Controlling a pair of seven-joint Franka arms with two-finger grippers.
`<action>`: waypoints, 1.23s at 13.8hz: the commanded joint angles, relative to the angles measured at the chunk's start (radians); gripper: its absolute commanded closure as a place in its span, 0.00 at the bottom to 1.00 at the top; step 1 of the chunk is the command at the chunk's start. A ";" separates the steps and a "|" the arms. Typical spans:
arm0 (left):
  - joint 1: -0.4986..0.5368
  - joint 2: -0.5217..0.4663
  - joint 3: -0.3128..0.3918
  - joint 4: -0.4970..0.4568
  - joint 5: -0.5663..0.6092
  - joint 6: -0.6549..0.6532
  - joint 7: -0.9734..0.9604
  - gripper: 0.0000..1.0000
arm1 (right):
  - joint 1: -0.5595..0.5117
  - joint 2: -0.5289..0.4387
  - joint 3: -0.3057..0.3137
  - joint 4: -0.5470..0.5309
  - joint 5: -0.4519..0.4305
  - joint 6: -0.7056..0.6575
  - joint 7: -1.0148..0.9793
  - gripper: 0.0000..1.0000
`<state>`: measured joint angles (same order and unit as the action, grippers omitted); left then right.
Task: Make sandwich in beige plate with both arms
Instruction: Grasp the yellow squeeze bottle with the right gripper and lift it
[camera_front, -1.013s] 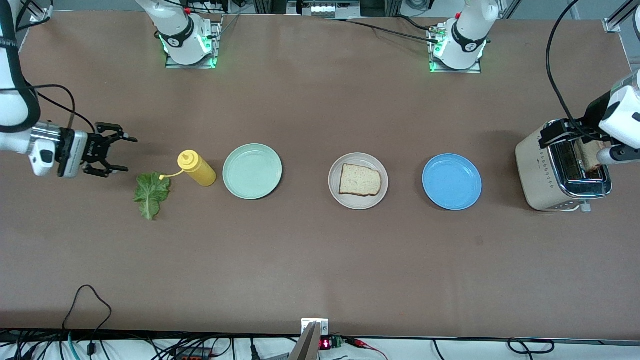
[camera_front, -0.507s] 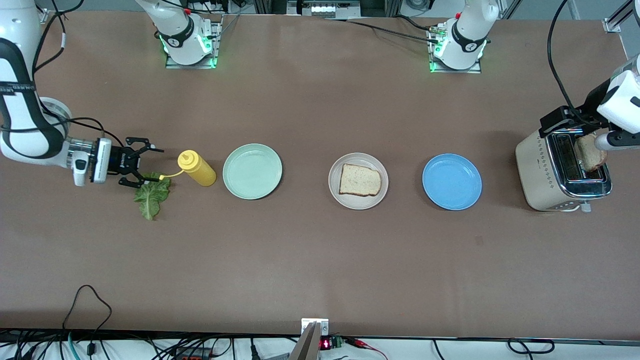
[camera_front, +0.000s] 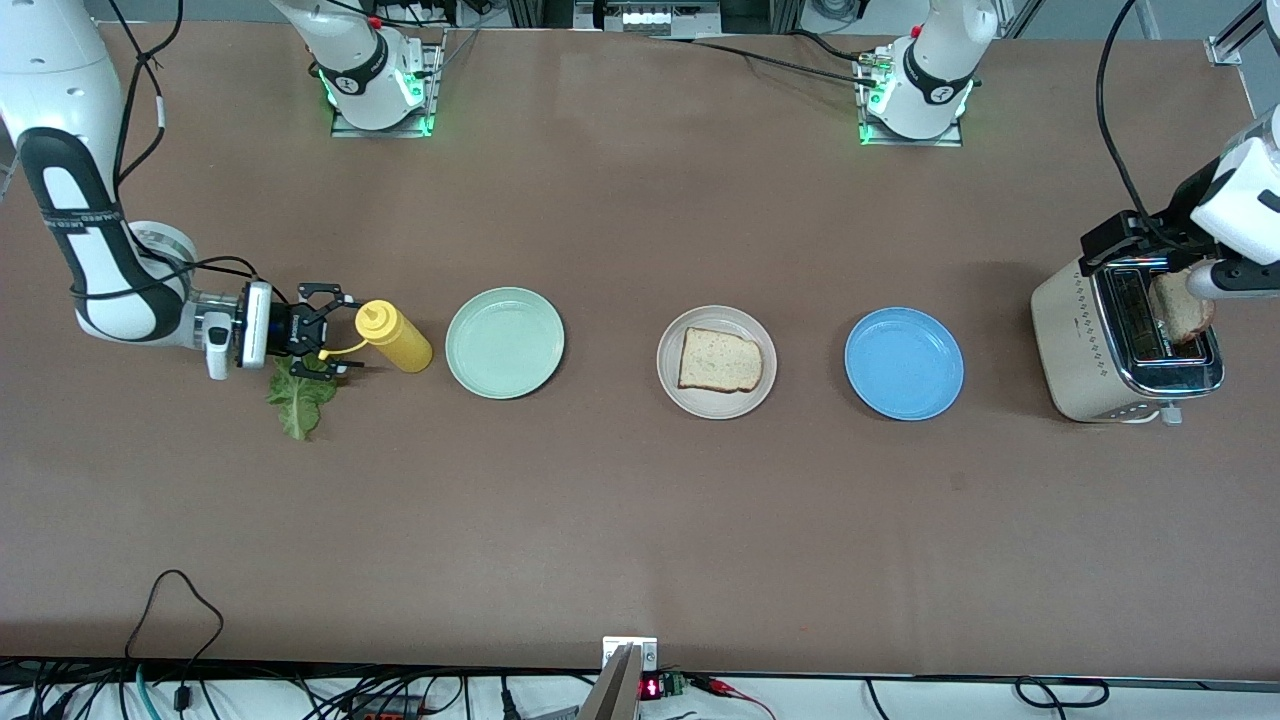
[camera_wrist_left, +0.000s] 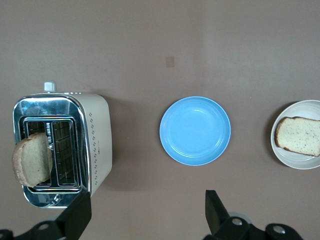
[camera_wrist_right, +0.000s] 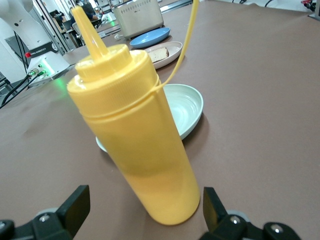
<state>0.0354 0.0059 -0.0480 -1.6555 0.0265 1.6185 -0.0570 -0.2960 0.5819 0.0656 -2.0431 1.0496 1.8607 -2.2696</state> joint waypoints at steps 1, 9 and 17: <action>-0.008 -0.011 -0.006 0.011 0.024 -0.052 0.022 0.00 | 0.017 0.029 0.000 0.011 0.055 -0.002 -0.051 0.00; -0.002 -0.009 -0.003 0.037 0.024 -0.074 0.025 0.00 | 0.083 0.046 0.000 0.020 0.135 0.000 -0.067 0.06; 0.004 -0.001 0.004 0.037 0.019 -0.068 0.060 0.00 | 0.110 0.038 -0.001 0.083 0.124 0.001 0.005 0.99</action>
<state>0.0357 0.0042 -0.0463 -1.6297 0.0301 1.5644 -0.0306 -0.2033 0.6195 0.0651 -2.0066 1.1676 1.8658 -2.3129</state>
